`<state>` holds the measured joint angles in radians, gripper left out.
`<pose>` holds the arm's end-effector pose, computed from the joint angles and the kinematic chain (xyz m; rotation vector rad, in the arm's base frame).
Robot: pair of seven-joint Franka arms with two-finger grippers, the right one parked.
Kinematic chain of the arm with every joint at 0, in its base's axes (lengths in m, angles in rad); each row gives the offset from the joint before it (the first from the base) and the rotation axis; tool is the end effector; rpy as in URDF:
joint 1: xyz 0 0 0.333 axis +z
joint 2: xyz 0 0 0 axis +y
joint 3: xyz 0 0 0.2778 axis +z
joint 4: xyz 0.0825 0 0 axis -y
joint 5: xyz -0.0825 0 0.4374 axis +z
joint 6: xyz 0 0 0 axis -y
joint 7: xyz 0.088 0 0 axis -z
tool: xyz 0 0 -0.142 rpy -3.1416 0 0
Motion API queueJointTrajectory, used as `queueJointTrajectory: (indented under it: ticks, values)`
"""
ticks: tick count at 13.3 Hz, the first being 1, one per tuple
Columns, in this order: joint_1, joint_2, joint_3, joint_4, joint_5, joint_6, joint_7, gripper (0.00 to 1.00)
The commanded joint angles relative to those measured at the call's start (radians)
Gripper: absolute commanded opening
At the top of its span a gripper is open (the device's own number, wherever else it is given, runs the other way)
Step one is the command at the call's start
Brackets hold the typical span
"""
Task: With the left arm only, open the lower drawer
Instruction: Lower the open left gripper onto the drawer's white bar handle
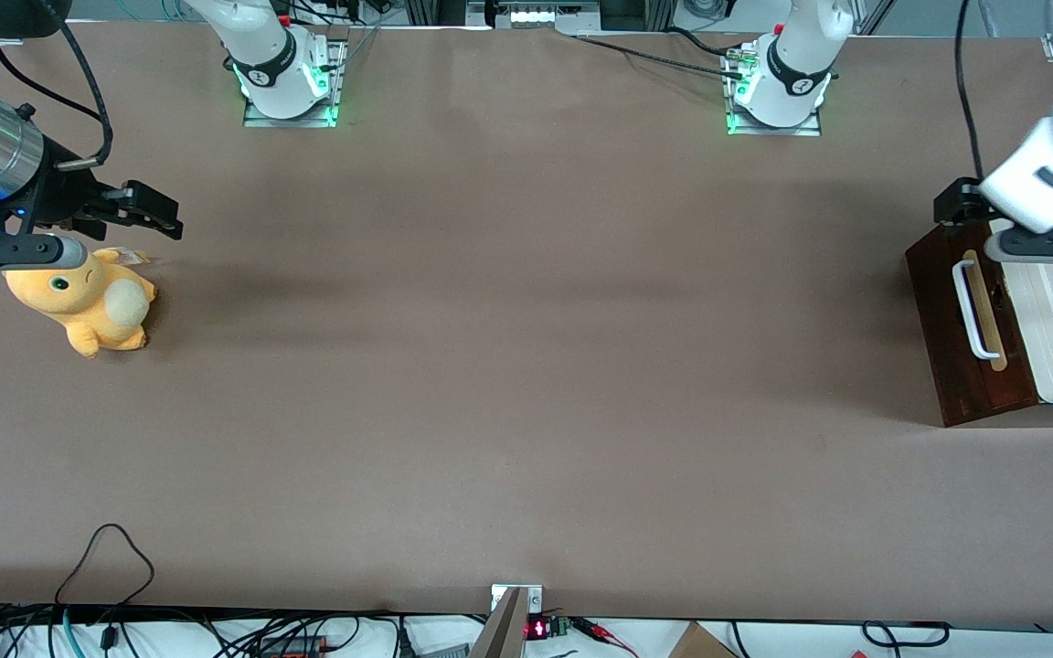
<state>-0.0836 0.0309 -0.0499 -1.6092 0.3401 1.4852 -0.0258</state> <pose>0.6001 -0.0301 0.5147 -2.7823 0.1462 0.1775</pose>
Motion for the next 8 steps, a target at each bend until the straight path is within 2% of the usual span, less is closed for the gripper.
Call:
queueJointTrajectory:
  ticks: [1,3,5,6,8]
  values:
    - [-0.002,0.020,-0.069,-0.039,0.164,-0.048,-0.120,1.00]
    - [-0.002,0.024,-0.122,-0.107,0.271,-0.066,-0.218,1.00]
    - [-0.001,0.026,-0.180,-0.235,0.388,-0.071,-0.391,1.00]
    - [-0.001,0.030,-0.191,-0.298,0.433,-0.069,-0.484,1.00]
    - [-0.001,0.052,-0.212,-0.403,0.477,-0.063,-0.645,1.00]
